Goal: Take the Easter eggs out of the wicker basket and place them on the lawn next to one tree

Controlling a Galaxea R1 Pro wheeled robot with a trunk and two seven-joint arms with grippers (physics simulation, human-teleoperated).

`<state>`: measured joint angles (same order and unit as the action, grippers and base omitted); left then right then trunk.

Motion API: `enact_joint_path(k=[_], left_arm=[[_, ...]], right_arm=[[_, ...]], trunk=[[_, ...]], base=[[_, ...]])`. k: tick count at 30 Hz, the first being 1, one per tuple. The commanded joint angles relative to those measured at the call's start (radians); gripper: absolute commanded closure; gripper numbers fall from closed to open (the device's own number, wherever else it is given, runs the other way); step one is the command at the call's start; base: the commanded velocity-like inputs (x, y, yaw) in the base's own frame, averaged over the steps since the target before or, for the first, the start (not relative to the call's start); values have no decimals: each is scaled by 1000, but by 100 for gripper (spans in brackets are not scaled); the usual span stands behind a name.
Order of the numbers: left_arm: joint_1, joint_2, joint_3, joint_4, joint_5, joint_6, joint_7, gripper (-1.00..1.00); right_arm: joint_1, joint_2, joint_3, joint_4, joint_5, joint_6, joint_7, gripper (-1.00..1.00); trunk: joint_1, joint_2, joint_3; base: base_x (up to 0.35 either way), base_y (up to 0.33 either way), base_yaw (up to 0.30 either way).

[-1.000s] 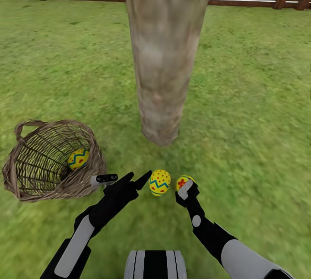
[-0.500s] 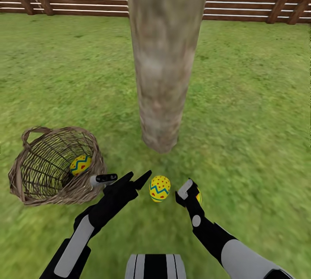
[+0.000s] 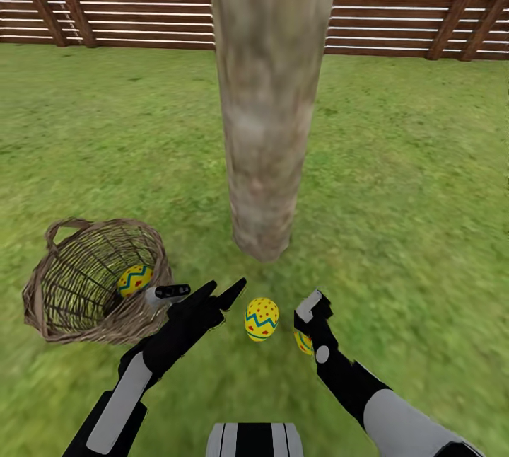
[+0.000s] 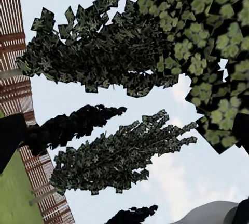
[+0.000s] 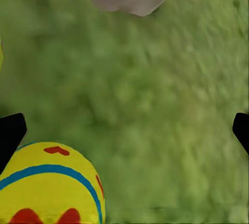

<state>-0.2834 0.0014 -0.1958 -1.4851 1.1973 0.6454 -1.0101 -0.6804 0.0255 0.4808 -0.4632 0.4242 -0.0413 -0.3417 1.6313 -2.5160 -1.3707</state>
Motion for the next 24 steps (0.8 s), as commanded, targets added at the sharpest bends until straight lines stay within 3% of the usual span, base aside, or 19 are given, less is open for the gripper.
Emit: enact_joint_path(k=[1, 6, 10, 12, 14, 17, 24], left_arm=[[0, 2, 16, 0, 7, 8, 1, -100], [0, 7, 44, 2, 6, 8, 5, -100], [0, 9, 67, 3, 6, 8, 5, -100], [0, 9, 77, 4, 5, 8, 5, -100], [0, 8, 80, 5, 2, 7, 5, -100], [0, 7, 80, 5, -3, 7, 5, -100], [0, 2, 74, 5, -5, 7, 6, -100]], right_arm=[[-1, -2, -58, -63, -19, 83, 20, -100], [1, -10, -283, -339, -148, 413, 217, -100], [2, -12, -500, -544, -245, 721, 293, -100], [4, -15, -573, -608, -264, 814, 328, -100], [5, -27, -603, -631, -270, 864, 370, -100], [5, -33, -615, -639, -273, 898, 429, -100], [5, -33, -617, -642, -273, 924, 434, -100]], trunk=[[-1, 0, 3], [-3, 1, 23], [-3, 1, 23], [-3, 1, 23], [-3, 1, 23], [-3, 1, 23], [-3, 1, 23]], base=[[0, 0, 0], [0, 0, 0], [16, 0, 0], [227, 0, 0], [194, 0, 0], [34, 0, 0], [-217, 132, 0]])
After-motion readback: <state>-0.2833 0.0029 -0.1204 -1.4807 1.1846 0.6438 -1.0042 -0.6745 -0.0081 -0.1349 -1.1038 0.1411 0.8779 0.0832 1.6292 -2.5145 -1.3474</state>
